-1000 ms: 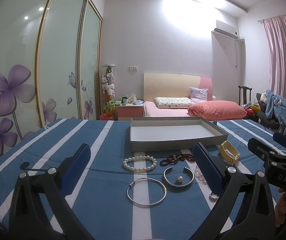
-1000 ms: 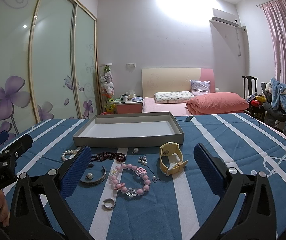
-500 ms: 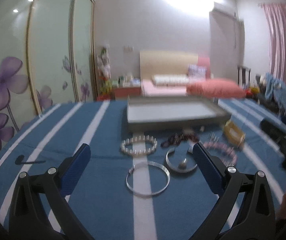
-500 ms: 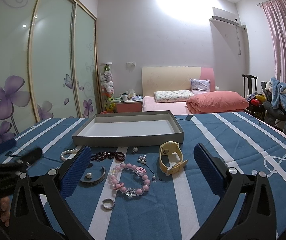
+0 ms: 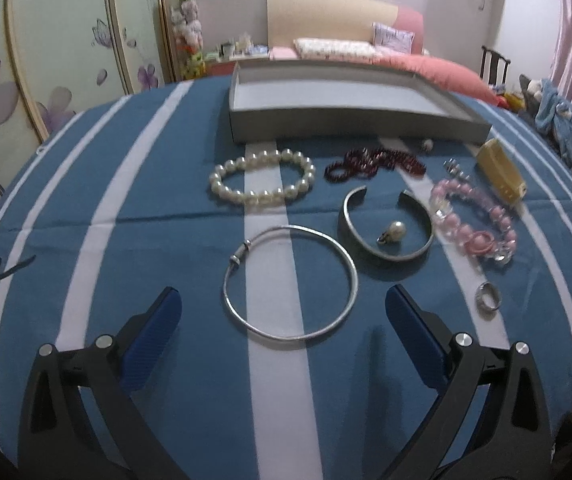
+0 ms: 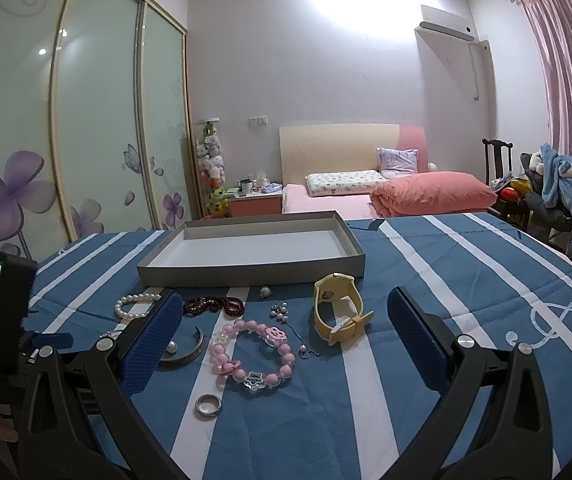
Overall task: Organize jewelry
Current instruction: 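Grasp the silver bangle with the left tool while the right tool grasps the yellow watch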
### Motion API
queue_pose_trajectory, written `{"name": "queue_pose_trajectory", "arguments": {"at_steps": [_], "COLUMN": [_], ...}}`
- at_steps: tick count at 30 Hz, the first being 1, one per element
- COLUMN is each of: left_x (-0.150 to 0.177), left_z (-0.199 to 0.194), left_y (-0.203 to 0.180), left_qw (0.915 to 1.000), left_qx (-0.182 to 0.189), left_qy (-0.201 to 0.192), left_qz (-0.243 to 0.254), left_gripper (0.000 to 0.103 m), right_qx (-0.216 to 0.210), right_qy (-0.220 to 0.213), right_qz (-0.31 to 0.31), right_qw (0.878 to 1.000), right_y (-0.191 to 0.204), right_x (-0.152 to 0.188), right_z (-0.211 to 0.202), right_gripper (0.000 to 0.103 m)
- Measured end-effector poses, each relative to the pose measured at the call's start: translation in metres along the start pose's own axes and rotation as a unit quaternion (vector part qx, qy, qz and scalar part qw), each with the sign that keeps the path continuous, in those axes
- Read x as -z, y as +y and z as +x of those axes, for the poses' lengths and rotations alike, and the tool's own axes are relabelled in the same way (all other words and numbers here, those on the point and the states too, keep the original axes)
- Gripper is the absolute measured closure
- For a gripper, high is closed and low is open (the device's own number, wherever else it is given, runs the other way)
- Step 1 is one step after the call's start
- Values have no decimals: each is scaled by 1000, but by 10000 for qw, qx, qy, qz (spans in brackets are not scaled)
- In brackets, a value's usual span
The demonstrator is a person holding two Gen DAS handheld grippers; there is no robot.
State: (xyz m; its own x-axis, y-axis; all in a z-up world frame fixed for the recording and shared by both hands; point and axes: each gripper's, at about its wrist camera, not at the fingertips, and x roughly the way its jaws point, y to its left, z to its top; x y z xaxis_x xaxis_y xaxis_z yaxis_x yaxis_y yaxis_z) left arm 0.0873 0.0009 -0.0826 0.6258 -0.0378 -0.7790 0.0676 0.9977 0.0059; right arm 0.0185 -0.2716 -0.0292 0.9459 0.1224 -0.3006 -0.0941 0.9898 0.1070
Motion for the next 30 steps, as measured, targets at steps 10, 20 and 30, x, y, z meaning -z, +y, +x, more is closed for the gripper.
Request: {"name": "queue_pose_trajectory", "arguments": {"at_steps": [10, 20, 30], "left_x": [-12, -16, -25], "left_z": [7, 3, -7], "left_y": [7, 11, 31], "left_qw": [9996, 9997, 9984], "left_qx": [-97, 69, 139], "left_qy": [200, 88, -155], "left_qz": [-150, -214, -525], "left_gripper": [19, 31, 31], "right_qx": [-2, 23, 336], "right_qy": [104, 329, 1147], "right_qz": [99, 79, -51], "right_qw": [9999, 9994, 9928], "right_y": [-5, -7, -22], "right_x": [-2, -2, -10], "right_z": [3, 9, 45], "right_gripper": [2, 2, 2]}}
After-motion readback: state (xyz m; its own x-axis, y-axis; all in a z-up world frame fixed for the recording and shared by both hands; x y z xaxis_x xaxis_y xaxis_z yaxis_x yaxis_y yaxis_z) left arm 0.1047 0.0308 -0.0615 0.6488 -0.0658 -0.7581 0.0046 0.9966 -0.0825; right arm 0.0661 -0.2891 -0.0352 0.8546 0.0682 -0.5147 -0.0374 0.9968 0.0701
